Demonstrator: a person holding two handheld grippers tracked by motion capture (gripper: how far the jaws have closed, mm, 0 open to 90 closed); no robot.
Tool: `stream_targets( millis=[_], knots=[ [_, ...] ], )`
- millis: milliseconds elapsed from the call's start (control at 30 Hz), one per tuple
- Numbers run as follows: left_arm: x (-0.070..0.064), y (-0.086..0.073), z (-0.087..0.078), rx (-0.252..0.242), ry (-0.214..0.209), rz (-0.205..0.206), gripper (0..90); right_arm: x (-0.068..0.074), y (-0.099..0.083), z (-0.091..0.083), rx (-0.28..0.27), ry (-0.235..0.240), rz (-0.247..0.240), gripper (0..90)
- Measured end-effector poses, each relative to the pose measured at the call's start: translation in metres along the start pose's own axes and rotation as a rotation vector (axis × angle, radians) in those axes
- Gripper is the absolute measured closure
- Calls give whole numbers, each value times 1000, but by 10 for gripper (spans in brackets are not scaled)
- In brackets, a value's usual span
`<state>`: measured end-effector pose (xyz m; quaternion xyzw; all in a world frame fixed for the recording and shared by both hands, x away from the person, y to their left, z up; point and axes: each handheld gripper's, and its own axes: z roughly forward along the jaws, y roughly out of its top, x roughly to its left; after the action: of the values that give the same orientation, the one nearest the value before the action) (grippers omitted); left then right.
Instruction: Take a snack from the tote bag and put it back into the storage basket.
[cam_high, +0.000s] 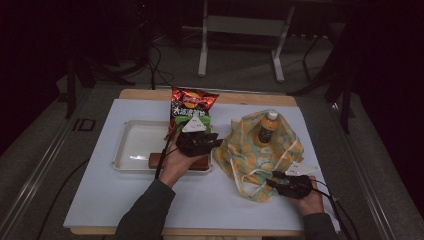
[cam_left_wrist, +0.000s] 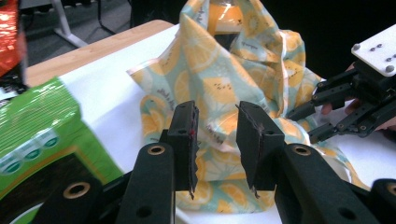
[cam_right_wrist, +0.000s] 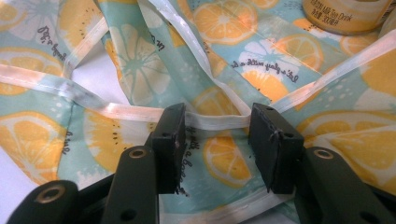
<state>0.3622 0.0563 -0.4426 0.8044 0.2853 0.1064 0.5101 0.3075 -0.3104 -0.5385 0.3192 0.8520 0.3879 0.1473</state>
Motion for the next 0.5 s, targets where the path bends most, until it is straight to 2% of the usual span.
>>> stream_targets(
  millis=[500],
  knots=[
    [-14, 11, 23, 14, -35, 23, 667, 0, 0, 0, 0, 0, 0, 561]
  ],
)
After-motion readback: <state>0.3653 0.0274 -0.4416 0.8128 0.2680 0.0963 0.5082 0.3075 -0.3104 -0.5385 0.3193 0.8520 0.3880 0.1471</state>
